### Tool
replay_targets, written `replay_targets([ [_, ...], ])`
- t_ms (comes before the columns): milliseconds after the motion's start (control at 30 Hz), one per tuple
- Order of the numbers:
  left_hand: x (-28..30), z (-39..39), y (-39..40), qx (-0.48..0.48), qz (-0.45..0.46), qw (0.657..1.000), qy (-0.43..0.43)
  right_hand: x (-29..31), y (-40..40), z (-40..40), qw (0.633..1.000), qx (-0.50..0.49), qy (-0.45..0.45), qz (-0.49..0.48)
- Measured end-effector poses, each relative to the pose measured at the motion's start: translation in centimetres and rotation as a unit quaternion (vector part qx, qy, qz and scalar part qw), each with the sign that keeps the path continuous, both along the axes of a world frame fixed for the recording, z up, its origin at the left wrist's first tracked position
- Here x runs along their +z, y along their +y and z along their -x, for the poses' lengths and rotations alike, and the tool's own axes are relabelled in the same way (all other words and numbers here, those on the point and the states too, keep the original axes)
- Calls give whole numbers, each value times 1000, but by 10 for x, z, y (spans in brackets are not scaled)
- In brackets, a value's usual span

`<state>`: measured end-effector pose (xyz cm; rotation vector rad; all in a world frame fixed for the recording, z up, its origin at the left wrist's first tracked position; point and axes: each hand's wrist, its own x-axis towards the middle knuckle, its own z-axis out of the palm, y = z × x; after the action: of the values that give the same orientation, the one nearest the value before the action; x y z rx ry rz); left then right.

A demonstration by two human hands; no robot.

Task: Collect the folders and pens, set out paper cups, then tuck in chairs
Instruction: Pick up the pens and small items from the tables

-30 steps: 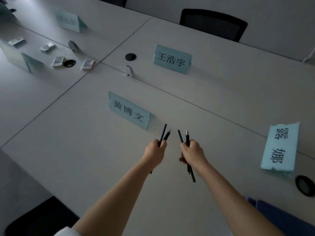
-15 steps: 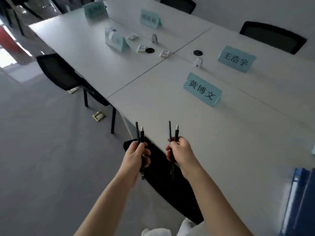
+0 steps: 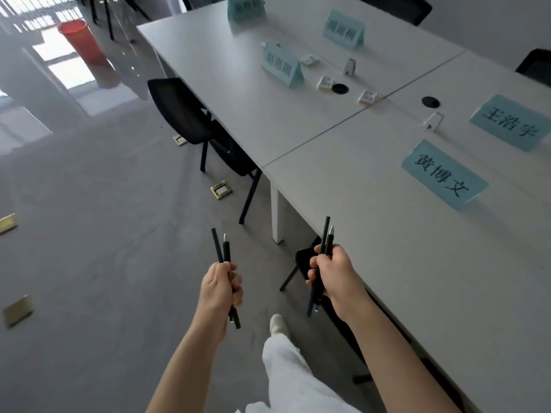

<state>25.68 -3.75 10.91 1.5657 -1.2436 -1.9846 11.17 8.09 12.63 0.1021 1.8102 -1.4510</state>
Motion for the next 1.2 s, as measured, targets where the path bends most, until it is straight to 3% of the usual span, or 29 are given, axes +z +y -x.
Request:
replay_targets([
  [233, 10, 52, -89, -60, 75, 995, -24, -10, -79, 57, 1000, 12, 7, -9],
  [533, 12, 156, -192, -110, 72, 991, -31, 3, -167, 163, 999, 5, 41, -1],
  [867, -6, 277, -280, -206, -2, 978, -36, -15, -231, 255, 987, -131, 44, -77],
  [1200, -12, 395, -361, -354, -34, 932, -66, -28, -273, 308, 963, -250, -2, -103],
])
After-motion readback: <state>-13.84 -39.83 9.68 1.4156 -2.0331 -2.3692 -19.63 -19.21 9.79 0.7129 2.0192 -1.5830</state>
